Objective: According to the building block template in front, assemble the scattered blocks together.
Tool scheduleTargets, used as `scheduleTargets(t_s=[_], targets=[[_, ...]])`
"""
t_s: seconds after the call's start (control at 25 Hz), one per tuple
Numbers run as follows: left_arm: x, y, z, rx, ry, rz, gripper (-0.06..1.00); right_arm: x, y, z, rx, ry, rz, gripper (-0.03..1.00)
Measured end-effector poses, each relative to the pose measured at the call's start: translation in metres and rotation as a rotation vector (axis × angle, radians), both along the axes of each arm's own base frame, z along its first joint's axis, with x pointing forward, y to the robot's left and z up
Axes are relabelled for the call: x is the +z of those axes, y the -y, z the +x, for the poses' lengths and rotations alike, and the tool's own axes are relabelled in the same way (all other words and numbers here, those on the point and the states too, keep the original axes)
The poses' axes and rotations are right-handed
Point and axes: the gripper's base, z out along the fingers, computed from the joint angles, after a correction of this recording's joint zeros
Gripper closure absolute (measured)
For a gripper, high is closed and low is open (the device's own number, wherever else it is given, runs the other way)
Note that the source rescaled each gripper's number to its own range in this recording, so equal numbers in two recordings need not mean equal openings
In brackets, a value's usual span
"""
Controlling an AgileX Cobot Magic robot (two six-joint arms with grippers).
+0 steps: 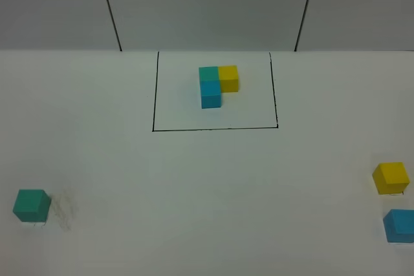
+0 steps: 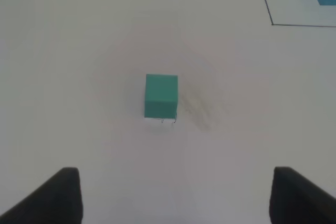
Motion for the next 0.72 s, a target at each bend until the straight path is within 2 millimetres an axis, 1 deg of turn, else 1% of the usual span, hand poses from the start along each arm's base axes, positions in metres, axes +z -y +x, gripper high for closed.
scheduleTargets(t_s=[0.72], targets=[[0.0000,0.0000,0.0000,0.001,0.000,-0.001,0.36,0.0000,0.0000,0.0000,0.000,0.000,0.000,0.97]])
